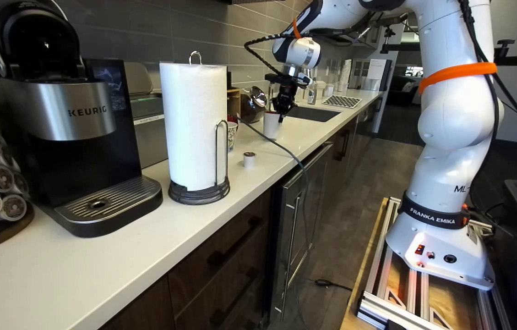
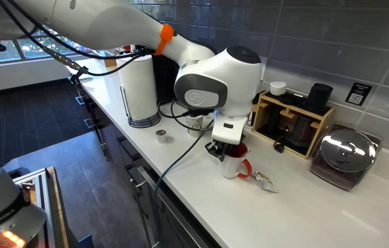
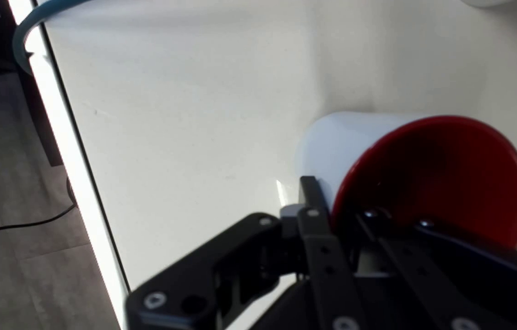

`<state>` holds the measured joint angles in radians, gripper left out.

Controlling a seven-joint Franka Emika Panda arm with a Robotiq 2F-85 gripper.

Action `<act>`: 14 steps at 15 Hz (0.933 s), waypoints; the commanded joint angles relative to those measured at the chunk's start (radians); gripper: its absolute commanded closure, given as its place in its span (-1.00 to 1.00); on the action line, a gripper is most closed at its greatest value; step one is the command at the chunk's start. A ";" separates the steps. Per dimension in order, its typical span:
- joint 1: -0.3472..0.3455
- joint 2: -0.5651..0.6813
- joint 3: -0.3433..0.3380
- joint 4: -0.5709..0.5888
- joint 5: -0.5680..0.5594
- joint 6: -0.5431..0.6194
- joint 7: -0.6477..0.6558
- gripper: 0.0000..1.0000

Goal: Move the red and white mug to the right

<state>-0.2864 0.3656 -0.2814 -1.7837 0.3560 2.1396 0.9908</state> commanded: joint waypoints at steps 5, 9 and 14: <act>-0.002 0.020 0.002 -0.001 -0.002 -0.005 -0.002 0.80; -0.002 0.021 0.002 0.001 -0.002 -0.005 -0.002 0.80; -0.002 0.021 0.002 0.001 -0.002 -0.005 -0.002 0.95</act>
<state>-0.2856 0.3840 -0.2810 -1.7887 0.3553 2.1393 0.9890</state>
